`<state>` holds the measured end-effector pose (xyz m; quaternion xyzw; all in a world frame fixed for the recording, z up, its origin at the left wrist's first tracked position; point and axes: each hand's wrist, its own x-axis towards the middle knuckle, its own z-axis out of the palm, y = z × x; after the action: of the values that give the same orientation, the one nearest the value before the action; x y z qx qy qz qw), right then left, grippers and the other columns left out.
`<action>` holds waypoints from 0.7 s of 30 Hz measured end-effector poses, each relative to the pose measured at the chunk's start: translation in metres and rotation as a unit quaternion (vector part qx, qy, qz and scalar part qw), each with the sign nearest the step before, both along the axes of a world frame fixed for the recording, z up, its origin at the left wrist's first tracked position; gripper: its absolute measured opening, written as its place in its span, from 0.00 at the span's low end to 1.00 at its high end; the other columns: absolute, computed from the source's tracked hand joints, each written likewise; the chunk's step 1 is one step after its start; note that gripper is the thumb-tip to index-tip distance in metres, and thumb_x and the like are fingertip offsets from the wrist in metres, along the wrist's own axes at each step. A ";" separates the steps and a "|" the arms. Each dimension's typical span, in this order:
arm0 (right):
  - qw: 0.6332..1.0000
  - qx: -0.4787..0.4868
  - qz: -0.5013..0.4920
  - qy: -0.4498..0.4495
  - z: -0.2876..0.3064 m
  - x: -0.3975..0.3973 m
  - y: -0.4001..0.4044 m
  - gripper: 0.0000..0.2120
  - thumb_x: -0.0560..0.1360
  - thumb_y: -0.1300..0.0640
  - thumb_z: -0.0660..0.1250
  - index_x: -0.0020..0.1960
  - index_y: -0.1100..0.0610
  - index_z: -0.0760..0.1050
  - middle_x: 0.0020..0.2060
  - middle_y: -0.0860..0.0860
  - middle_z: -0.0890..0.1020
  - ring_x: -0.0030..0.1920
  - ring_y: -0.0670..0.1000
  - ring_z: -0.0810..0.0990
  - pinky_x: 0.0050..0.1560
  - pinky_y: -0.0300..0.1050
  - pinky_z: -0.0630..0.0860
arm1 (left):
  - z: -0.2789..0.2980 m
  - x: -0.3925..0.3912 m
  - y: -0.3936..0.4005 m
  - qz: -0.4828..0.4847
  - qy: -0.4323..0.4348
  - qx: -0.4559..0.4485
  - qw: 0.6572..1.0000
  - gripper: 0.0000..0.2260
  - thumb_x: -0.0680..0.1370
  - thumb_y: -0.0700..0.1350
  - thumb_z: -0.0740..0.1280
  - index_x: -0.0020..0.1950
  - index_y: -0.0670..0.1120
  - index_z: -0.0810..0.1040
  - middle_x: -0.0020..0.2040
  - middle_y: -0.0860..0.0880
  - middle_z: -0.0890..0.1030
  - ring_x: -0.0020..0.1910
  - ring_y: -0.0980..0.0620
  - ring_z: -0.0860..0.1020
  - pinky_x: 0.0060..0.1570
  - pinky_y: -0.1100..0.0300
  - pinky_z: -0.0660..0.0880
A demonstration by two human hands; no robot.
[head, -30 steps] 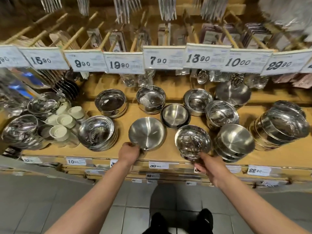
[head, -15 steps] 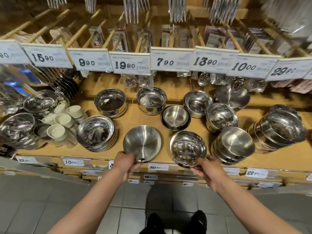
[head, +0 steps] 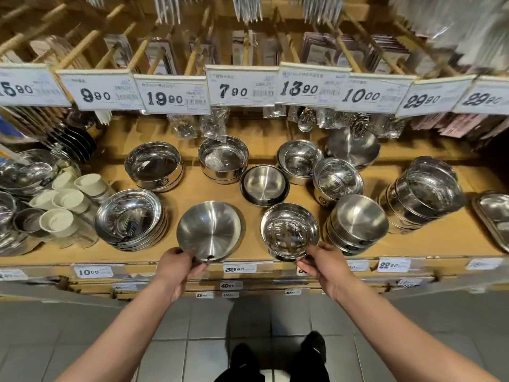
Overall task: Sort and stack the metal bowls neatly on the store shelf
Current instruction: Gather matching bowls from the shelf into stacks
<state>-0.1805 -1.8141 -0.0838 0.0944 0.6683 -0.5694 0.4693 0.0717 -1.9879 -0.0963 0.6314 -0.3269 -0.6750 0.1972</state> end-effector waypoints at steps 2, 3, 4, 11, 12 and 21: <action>1.000 -0.002 -0.009 0.000 0.001 0.001 0.000 0.06 0.80 0.67 0.65 0.57 0.66 0.75 0.45 0.60 0.80 0.41 0.53 0.80 0.38 0.43 0.83 | 0.001 0.000 0.000 0.000 -0.001 -0.001 1.000 0.05 0.82 0.34 0.63 0.57 0.33 0.74 0.49 0.35 0.82 0.32 0.46 0.86 0.29 0.62 0.82; 1.000 -0.003 -0.015 -0.002 0.002 0.001 0.000 0.06 0.80 0.67 0.65 0.57 0.65 0.75 0.45 0.60 0.80 0.41 0.52 0.80 0.38 0.42 0.83 | 0.002 0.000 0.001 0.001 0.004 -0.003 1.000 0.05 0.82 0.34 0.64 0.57 0.33 0.74 0.49 0.35 0.82 0.32 0.47 0.86 0.29 0.63 0.81; 1.000 -0.006 -0.022 -0.005 0.002 0.001 0.001 0.06 0.81 0.66 0.65 0.58 0.65 0.75 0.46 0.60 0.81 0.42 0.52 0.80 0.38 0.42 0.83 | 0.003 0.000 0.002 0.001 0.012 -0.005 1.000 0.05 0.82 0.35 0.64 0.56 0.34 0.75 0.49 0.36 0.82 0.32 0.47 0.86 0.28 0.63 0.81; 0.999 -0.016 -0.033 -0.013 0.000 -0.007 0.031 0.05 0.80 0.62 0.68 0.54 0.62 0.77 0.42 0.56 0.80 0.41 0.50 0.78 0.32 0.38 0.81 | 0.010 -0.004 0.035 0.030 0.020 0.006 0.999 0.11 0.82 0.44 0.67 0.54 0.35 0.78 0.39 0.42 0.86 0.35 0.52 0.85 0.29 0.65 0.80; 0.999 -0.014 -0.043 -0.015 -0.001 -0.011 0.039 0.05 0.80 0.62 0.68 0.55 0.63 0.77 0.42 0.57 0.80 0.44 0.52 0.79 0.32 0.39 0.81 | 0.010 -0.008 0.048 0.019 0.007 0.010 1.000 0.11 0.82 0.46 0.66 0.52 0.38 0.79 0.33 0.45 0.83 0.31 0.52 0.82 0.29 0.64 0.79; 0.990 0.011 -0.138 0.010 0.008 -0.086 0.114 0.03 0.80 0.66 0.66 0.53 0.63 0.77 0.40 0.56 0.82 0.38 0.49 0.82 0.35 0.40 0.84 | 0.031 -0.086 0.123 -0.175 0.026 0.036 0.984 0.05 0.81 0.39 0.65 0.54 0.41 0.80 0.47 0.43 0.81 0.48 0.47 0.81 0.39 0.57 0.80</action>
<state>-0.2666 -1.6999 -0.0762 0.1849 0.6595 -0.6225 0.3786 -0.0143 -1.8650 -0.0654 0.5538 -0.4027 -0.7262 0.0622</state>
